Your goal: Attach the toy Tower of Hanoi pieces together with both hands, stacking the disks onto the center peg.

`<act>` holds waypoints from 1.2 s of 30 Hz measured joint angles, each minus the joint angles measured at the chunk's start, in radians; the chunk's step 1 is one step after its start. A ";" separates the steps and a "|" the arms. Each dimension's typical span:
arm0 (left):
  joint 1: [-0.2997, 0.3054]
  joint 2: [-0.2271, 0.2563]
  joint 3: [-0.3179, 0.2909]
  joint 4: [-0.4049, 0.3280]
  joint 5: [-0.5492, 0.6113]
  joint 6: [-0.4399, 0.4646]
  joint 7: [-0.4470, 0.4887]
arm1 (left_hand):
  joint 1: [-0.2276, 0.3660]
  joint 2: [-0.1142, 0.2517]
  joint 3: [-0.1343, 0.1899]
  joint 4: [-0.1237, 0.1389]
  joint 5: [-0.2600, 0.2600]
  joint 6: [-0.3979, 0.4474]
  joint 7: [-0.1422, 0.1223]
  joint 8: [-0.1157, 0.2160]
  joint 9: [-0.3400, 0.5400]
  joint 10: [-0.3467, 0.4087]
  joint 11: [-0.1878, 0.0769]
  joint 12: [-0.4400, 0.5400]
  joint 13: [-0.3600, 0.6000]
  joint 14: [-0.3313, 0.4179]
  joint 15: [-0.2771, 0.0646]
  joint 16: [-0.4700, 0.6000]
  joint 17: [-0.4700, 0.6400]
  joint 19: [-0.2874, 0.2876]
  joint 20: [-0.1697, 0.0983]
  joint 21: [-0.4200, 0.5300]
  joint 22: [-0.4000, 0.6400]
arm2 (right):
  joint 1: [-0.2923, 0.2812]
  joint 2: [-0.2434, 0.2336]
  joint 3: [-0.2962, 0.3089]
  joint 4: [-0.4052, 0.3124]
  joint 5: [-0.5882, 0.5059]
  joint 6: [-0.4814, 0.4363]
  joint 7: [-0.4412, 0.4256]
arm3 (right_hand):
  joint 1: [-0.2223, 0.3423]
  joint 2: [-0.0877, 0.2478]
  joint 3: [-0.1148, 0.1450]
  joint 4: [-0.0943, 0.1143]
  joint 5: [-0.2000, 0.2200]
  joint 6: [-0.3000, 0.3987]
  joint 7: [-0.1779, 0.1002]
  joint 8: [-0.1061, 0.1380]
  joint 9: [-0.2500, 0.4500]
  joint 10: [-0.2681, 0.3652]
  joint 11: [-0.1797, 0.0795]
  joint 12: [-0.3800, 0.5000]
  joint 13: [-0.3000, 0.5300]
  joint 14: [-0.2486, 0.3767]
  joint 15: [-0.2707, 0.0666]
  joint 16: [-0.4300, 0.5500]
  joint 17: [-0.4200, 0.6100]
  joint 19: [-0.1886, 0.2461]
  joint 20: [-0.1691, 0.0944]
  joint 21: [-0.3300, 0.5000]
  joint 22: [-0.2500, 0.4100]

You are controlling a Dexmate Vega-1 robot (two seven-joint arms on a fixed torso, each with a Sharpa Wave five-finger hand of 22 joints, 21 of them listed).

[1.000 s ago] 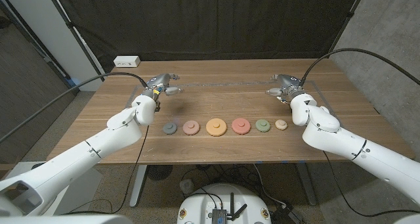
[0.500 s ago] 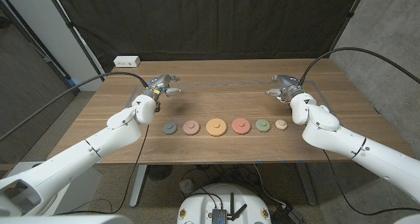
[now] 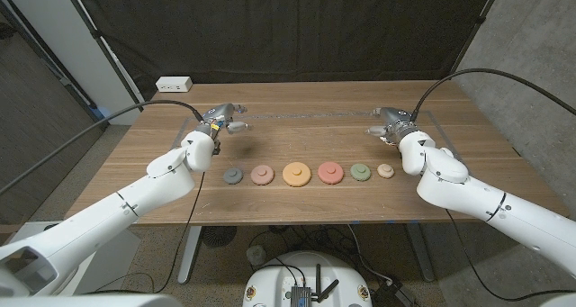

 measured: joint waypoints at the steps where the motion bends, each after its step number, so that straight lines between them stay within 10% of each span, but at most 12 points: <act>1: 0.001 0.000 0.000 0.000 -0.001 -0.001 0.005 | 0.000 0.000 -0.001 -0.001 0.000 0.000 0.000 0.000 0.000 0.000 0.000 0.000 0.000 0.000 0.000 0.002 0.000 0.000 0.000 0.000 0.000 | -0.013 -0.007 0.008 -0.007 0.003 0.004 -0.005 | 0.000 0.000 0.000 0.000 0.005 0.003 -0.003 0.000 0.000 0.001 -0.001 0.000 0.000 0.008 0.000 0.000 0.003 0.000 0.000 0.002 0.000; 36: 0.007 -0.010 -0.001 0.007 -0.013 -0.013 0.028 | 0.014 0.014 -0.014 0.003 0.004 0.006 -0.006 0.000 0.000 0.009 -0.002 -0.004 0.005 0.004 -0.004 0.025 -0.009 0.000 0.000 0.019 -0.005 | -0.173 -0.094 0.099 -0.116 0.045 0.021 -0.080 | 0.028 -0.007 -0.004 -0.004 0.011 0.007 -0.007 0.000 0.000 0.007 -0.001 0.000 0.006 0.029 -0.007 0.019 0.028 0.000 0.000 0.038 -0.011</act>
